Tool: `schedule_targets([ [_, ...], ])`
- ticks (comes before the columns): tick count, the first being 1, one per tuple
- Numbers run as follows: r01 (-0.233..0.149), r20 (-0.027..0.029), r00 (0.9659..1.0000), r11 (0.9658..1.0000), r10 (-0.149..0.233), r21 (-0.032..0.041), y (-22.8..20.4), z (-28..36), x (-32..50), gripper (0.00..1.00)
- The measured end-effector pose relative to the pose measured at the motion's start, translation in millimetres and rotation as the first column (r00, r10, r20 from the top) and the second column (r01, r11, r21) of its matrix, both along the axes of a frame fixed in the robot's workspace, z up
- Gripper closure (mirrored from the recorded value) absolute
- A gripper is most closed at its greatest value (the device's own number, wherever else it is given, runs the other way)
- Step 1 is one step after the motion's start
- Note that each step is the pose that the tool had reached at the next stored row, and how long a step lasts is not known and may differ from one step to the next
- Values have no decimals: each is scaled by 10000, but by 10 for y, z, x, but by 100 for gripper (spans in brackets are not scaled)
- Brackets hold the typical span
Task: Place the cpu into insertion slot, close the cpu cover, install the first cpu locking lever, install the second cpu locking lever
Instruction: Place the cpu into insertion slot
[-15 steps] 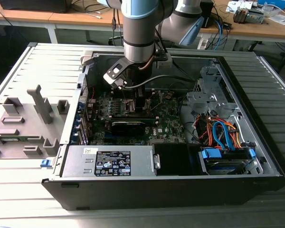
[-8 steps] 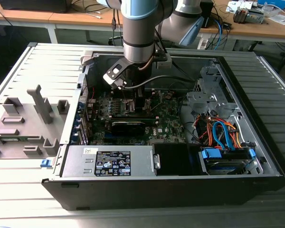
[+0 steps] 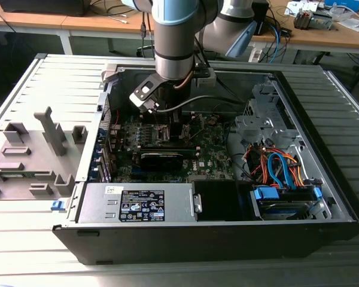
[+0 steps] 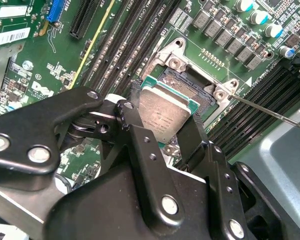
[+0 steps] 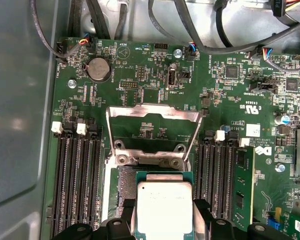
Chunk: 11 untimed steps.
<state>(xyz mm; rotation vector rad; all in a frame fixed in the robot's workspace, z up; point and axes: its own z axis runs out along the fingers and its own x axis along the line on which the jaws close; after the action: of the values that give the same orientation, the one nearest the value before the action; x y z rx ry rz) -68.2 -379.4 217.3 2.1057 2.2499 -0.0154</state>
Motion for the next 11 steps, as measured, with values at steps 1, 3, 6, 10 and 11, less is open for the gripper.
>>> schedule_targets([
  [1, 0, 0, 10000, 10000, 0, 1, 0, -2, -1, 46],
  [3, 0, 1, 10000, 10000, 0, 0, 0, -4, -2, 46],
  [6, -1, 0, 10000, 10000, 1, 0, 0, -9, -5, 46],
  [10, -1, 0, 10000, 10000, 1, 0, 0, -15, -9, 46],
  [11, 0, 0, 10000, 10000, 0, 1, 0, -17, -10, 46],
])
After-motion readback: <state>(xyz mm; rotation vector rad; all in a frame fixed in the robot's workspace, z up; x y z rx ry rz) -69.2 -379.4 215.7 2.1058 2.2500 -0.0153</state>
